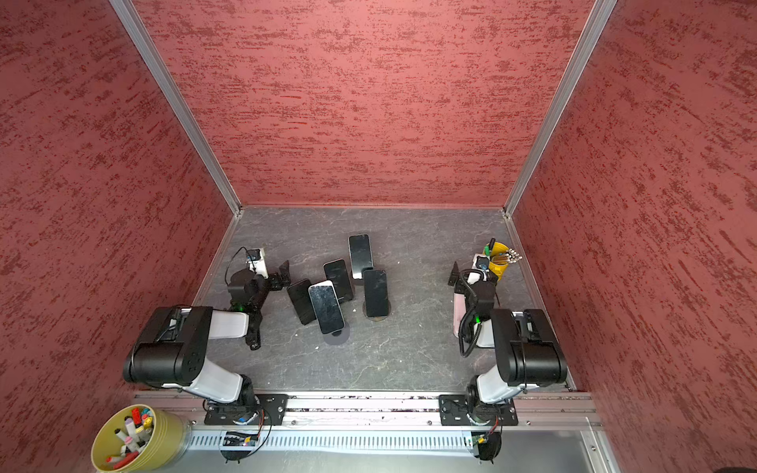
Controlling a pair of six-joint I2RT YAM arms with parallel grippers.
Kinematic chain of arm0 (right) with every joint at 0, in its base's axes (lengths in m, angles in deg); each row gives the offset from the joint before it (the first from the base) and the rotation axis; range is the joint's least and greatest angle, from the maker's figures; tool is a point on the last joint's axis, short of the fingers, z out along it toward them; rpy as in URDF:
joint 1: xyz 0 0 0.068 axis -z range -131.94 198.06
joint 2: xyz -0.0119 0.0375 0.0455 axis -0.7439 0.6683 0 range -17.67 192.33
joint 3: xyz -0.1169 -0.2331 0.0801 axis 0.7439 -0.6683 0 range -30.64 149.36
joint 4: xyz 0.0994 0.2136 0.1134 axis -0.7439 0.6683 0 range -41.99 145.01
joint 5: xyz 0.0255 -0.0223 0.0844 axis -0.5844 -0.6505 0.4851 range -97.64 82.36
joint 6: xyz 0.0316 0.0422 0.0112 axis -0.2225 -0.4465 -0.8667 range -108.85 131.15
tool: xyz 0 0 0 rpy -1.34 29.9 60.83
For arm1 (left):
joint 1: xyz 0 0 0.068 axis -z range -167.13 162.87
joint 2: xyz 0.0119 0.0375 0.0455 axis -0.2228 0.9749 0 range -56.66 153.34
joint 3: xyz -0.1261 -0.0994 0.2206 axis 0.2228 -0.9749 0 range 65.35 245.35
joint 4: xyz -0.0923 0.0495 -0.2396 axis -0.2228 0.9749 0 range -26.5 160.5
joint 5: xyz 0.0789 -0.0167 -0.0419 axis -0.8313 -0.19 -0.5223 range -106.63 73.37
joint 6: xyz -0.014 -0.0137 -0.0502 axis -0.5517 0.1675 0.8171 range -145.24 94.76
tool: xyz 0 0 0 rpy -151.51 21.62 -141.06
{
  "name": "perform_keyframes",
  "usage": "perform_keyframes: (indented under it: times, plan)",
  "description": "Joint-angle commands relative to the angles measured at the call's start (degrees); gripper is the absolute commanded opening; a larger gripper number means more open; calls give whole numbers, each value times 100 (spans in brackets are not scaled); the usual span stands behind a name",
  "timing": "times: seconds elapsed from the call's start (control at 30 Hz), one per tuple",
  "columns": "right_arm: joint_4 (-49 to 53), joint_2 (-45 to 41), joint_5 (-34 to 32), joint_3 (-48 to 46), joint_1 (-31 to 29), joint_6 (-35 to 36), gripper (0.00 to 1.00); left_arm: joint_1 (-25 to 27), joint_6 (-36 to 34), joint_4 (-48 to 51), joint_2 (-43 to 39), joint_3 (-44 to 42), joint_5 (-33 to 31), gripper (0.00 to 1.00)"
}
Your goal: Remove the phone from the phone stand
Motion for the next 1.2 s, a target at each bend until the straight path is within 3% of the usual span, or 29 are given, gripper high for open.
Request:
perform_keyframes:
  times: [0.0,1.0,1.17]
  plan:
    - [-191,6,-110,64,39,-33,99,9,-67,-6,-16,72,41,99]
    - [-192,7,-102,58,40,-28,99,-44,-49,20,-16,80,140,100]
    - [256,-448,-169,91,40,-38,99,-18,-11,-52,-80,18,-54,100]
